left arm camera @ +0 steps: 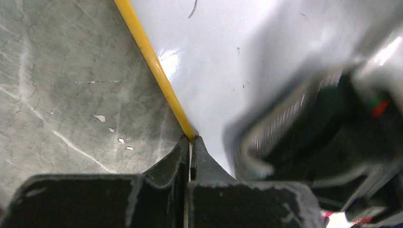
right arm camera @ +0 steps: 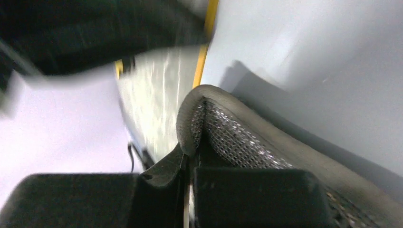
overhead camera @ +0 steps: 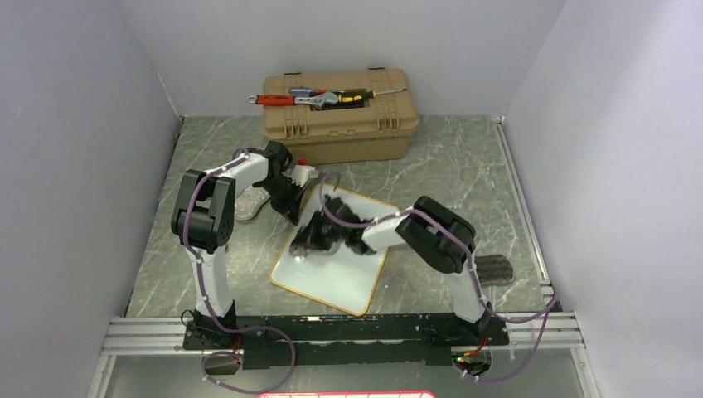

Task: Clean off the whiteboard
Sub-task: Erase the whiteboard at the center of the board.

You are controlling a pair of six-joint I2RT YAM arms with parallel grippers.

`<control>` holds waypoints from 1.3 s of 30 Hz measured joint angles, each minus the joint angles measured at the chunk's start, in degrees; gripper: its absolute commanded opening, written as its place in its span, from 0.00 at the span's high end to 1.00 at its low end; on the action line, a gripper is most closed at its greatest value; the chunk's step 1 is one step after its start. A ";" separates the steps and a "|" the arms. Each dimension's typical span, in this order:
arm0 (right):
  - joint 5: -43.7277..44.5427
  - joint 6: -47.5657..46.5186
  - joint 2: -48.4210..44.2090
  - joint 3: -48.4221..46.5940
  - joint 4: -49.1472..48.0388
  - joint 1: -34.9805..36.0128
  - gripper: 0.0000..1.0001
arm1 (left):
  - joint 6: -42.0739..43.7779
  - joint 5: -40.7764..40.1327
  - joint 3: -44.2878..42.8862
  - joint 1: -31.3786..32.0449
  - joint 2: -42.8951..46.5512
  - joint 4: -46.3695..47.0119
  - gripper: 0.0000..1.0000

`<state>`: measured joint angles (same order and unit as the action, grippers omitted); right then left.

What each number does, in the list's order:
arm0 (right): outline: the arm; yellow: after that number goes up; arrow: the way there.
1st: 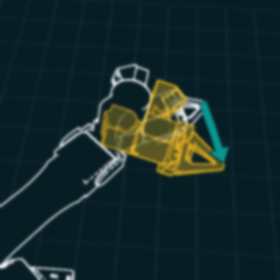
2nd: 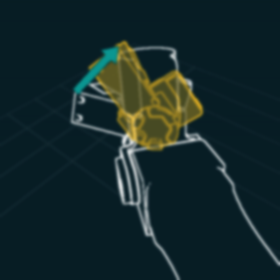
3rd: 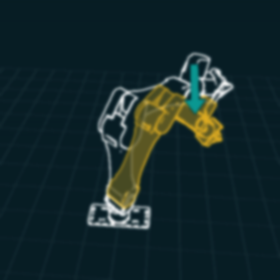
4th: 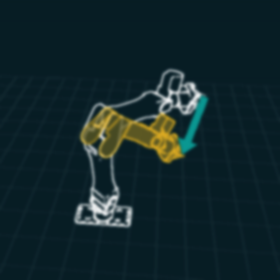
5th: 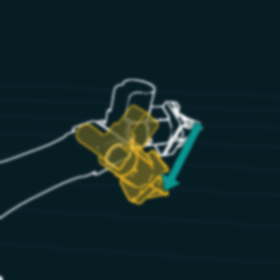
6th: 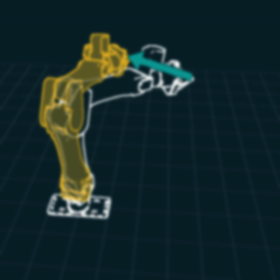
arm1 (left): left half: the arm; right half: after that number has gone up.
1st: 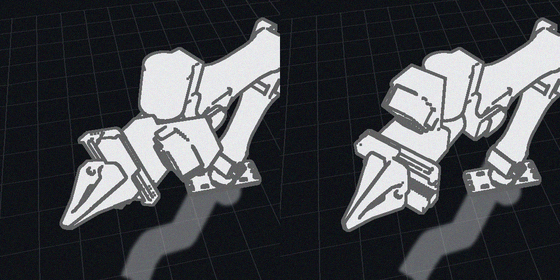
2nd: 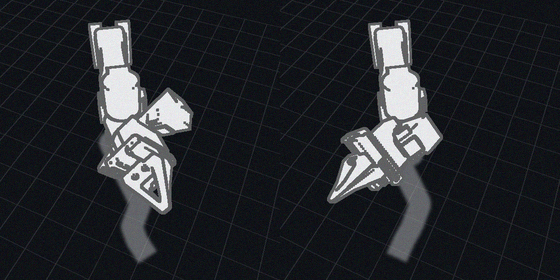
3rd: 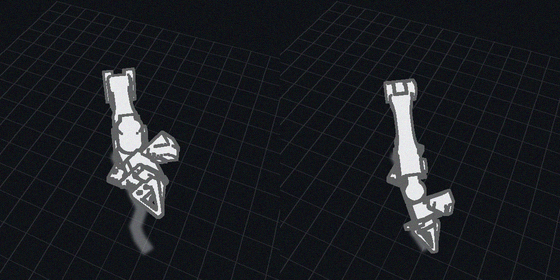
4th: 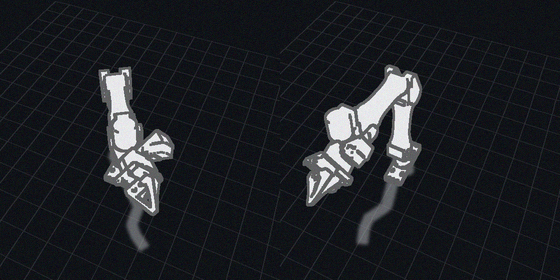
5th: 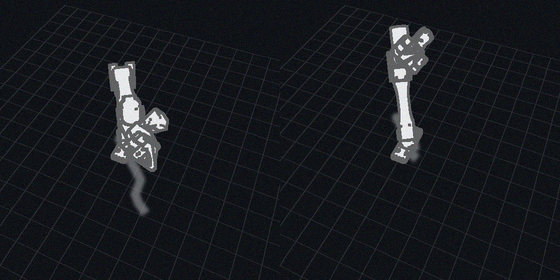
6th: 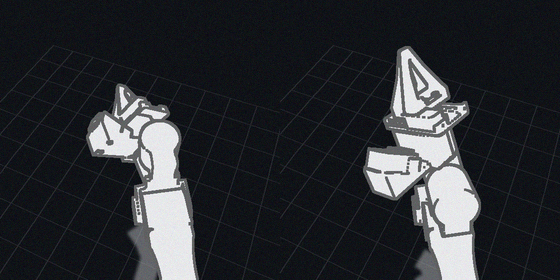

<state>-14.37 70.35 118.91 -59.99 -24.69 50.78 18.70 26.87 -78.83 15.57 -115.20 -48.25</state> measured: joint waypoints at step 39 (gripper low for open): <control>9.57 -8.31 -1.70 -2.14 5.44 -15.50 1.00 | 0.09 -0.04 2.10 0.00 1.29 1.33 0.97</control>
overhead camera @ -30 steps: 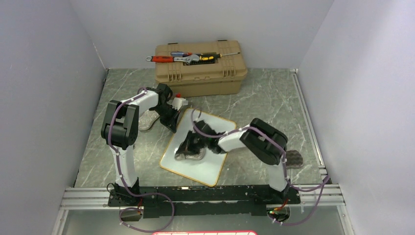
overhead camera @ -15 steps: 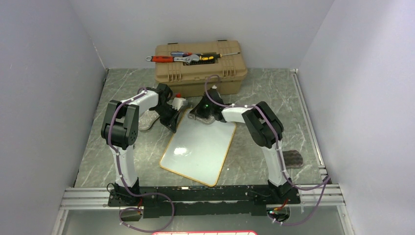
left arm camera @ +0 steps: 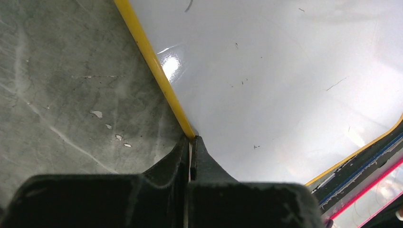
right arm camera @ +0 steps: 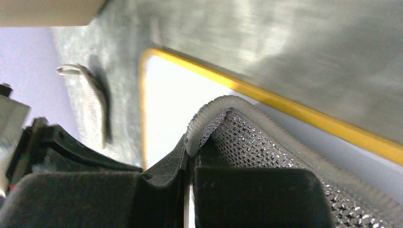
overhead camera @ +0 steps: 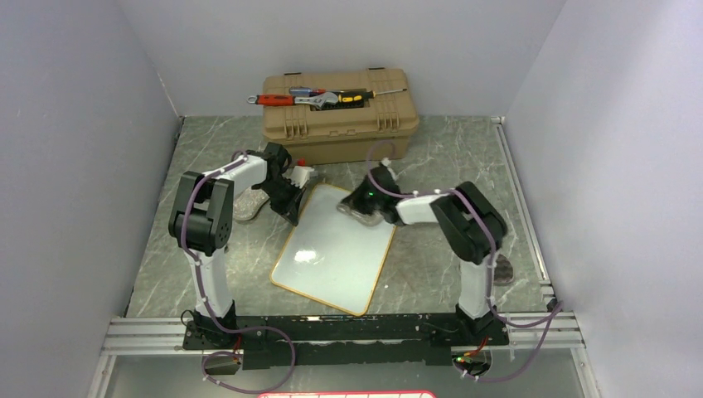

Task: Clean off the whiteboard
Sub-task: Erase the whiteboard at the center of the board.

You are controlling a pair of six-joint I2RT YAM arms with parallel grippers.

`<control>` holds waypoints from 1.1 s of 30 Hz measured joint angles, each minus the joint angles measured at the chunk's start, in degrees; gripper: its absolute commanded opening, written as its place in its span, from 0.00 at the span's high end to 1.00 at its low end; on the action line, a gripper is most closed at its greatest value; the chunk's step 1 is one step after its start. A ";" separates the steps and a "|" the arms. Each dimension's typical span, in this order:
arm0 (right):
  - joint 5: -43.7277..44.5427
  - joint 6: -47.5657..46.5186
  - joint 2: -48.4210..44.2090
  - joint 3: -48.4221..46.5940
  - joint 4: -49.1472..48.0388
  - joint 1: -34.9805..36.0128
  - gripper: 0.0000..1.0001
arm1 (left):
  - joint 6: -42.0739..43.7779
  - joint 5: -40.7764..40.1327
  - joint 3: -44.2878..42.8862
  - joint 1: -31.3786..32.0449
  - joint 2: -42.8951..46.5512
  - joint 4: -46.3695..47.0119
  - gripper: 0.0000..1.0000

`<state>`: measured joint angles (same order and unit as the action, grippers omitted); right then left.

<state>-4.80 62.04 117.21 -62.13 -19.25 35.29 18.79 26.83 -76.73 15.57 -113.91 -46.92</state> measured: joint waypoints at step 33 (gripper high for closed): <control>11.15 -3.78 -21.92 21.59 8.90 -14.32 1.00 | 1.73 0.33 1.62 -0.02 0.85 1.03 0.97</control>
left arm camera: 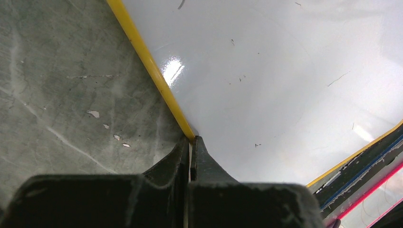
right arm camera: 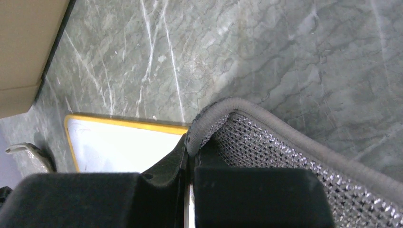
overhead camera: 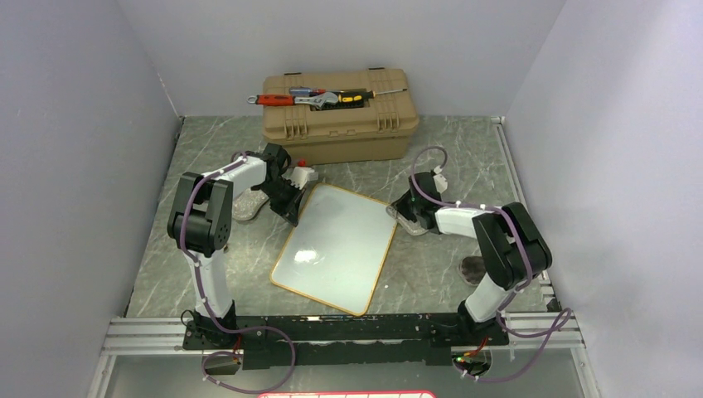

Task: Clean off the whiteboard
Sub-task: Erase the whiteboard at the center of the board.

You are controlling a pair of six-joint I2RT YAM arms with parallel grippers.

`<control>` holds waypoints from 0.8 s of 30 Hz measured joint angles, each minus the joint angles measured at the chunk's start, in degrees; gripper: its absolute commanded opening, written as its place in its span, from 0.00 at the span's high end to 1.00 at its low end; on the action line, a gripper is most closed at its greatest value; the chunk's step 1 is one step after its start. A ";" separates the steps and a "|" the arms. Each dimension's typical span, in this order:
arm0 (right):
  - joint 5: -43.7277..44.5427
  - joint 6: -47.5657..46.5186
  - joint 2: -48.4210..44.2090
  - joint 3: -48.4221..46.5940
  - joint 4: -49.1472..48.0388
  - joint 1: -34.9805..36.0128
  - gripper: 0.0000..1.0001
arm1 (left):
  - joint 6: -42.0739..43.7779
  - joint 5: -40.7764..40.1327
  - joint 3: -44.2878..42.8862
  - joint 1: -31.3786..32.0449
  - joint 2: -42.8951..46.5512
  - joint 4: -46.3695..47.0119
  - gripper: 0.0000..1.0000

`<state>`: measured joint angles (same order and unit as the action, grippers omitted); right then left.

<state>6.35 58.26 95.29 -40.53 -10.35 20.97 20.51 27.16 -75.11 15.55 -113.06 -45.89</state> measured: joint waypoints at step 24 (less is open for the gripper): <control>-1.77 6.05 29.73 -38.53 2.93 15.96 1.00 | 1.07 1.57 1.29 0.00 0.00 -4.98 0.97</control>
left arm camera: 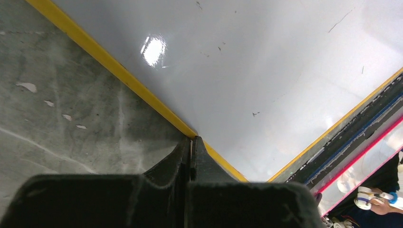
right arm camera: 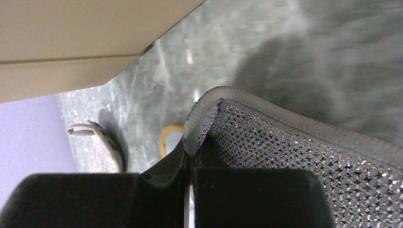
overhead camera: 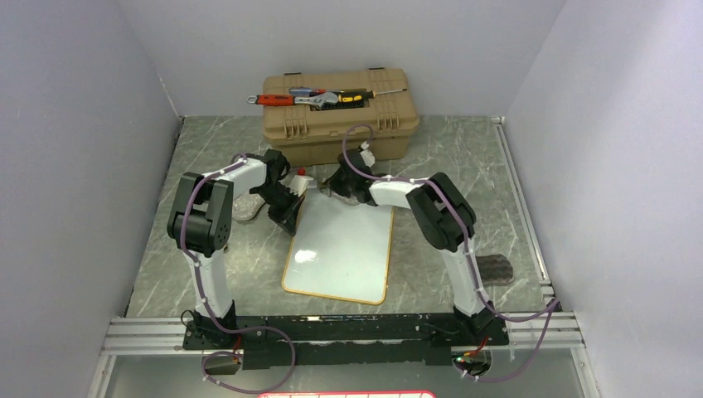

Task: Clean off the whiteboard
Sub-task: Erase the whiteboard at the center of the board.

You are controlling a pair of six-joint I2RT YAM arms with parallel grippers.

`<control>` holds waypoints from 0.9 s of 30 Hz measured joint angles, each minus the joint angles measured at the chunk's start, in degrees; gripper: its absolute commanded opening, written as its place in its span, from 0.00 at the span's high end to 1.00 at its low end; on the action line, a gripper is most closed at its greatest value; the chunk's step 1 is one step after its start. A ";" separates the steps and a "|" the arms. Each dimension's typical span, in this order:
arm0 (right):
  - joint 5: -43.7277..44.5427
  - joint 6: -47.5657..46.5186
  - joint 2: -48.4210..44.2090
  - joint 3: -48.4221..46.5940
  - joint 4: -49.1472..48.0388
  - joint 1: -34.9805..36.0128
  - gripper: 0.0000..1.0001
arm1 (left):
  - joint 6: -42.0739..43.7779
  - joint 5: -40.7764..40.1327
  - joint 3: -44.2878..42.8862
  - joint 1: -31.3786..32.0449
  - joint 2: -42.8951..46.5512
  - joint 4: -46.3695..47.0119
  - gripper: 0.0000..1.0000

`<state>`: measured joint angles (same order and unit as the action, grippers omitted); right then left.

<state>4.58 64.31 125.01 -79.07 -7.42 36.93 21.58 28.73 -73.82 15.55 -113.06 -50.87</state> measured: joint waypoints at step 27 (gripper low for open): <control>-7.32 -14.03 -40.11 30.99 14.34 -12.31 1.00 | 1.73 1.86 -2.23 -0.92 -1.07 -7.54 0.86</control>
<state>-2.74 50.28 84.90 -48.07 6.92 24.62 23.31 30.59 -76.05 14.63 -114.13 -58.41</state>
